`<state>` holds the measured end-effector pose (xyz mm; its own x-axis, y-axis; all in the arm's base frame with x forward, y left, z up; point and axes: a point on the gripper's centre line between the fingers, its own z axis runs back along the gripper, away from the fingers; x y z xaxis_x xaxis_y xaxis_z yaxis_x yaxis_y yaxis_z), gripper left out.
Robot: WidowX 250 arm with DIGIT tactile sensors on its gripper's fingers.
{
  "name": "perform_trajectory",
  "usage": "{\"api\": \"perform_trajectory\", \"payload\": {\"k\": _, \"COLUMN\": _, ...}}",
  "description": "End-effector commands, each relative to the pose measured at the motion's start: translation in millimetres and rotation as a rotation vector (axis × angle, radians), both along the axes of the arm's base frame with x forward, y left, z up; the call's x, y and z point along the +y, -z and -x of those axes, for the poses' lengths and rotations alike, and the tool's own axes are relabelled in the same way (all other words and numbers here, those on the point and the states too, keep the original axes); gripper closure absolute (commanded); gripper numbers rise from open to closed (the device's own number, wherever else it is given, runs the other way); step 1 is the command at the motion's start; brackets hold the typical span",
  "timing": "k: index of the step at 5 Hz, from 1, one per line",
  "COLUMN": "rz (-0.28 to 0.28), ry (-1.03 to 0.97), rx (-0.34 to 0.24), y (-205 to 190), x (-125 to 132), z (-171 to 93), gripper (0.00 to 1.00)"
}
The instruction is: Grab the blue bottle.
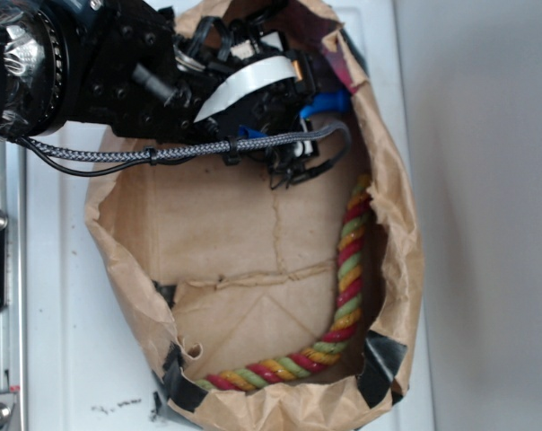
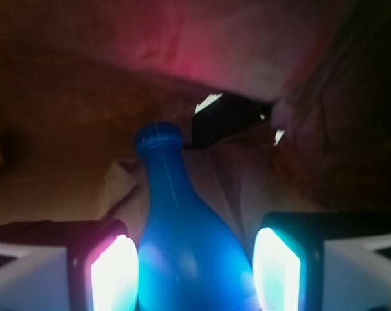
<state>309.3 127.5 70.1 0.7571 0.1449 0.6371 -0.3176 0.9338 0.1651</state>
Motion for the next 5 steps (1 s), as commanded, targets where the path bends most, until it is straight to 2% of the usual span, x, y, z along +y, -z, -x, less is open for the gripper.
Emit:
{"api": "perform_trajectory", "payload": {"k": 1, "rz": 0.195, "ry": 0.042, "rx": -0.075, "y": -104, "x": -30, "z": 19, "gripper": 1.0}}
{"api": "perform_trajectory", "payload": {"k": 2, "rz": 0.245, "ry": 0.055, "rx": -0.017, "y": -129, "x": -55, "z": 16, "gripper": 1.0}}
{"api": "perform_trajectory", "payload": {"k": 3, "rz": 0.308, "ry": 0.074, "rx": 0.081, "y": -148, "x": -66, "z": 8, "gripper": 1.0}}
{"api": "perform_trajectory", "payload": {"k": 4, "rz": 0.334, "ry": 0.109, "rx": 0.188, "y": -157, "x": -77, "z": 5, "gripper": 1.0}}
{"api": "perform_trajectory", "payload": {"k": 5, "rz": 0.325, "ry": 0.127, "rx": 0.214, "y": -157, "x": -84, "z": 7, "gripper": 1.0}}
